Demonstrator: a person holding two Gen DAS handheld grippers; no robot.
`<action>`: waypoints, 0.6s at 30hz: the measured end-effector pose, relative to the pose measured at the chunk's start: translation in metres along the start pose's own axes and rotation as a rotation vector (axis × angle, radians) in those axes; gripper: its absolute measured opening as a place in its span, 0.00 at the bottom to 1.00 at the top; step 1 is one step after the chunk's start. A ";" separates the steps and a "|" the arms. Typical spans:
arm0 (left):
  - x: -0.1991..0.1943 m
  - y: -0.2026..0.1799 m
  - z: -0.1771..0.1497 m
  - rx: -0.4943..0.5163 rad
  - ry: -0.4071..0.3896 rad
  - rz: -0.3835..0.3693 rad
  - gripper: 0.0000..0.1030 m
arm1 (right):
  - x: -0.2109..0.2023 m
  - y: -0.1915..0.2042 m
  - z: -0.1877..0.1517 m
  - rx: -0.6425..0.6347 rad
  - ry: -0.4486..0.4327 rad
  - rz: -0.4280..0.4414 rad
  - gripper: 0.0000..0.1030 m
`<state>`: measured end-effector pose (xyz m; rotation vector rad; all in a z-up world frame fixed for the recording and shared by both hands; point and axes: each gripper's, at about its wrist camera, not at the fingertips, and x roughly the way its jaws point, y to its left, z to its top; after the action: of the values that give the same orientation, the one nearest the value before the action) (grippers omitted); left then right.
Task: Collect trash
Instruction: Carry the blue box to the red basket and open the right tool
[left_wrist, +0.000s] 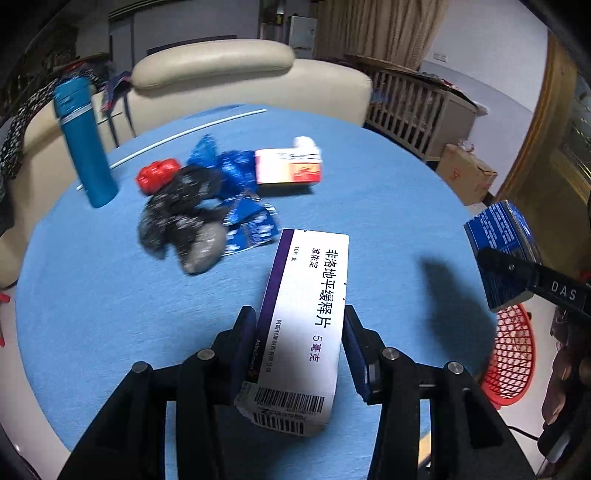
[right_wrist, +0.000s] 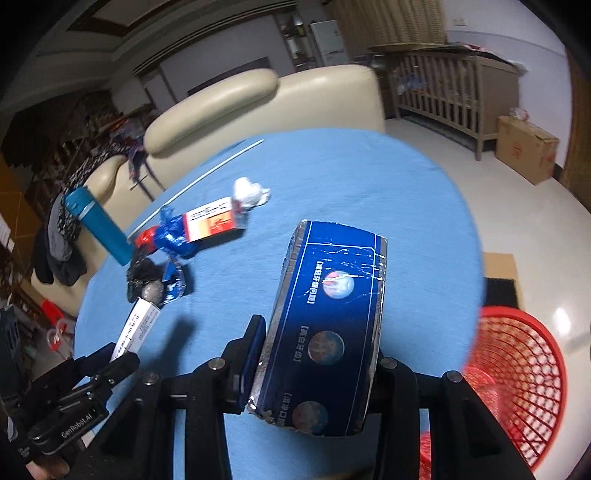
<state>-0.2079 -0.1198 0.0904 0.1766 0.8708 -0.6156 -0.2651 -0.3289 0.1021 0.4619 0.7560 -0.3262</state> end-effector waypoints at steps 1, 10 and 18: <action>0.000 -0.006 0.001 0.009 -0.001 -0.006 0.47 | -0.005 -0.007 -0.002 0.010 -0.007 -0.009 0.42; -0.003 -0.070 0.008 0.121 -0.009 -0.078 0.47 | -0.045 -0.078 -0.023 0.092 -0.034 -0.117 0.42; -0.004 -0.122 0.006 0.202 -0.001 -0.139 0.47 | -0.060 -0.136 -0.046 0.168 -0.007 -0.192 0.42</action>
<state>-0.2751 -0.2195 0.1094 0.2999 0.8244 -0.8345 -0.3925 -0.4138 0.0773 0.5471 0.7713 -0.5734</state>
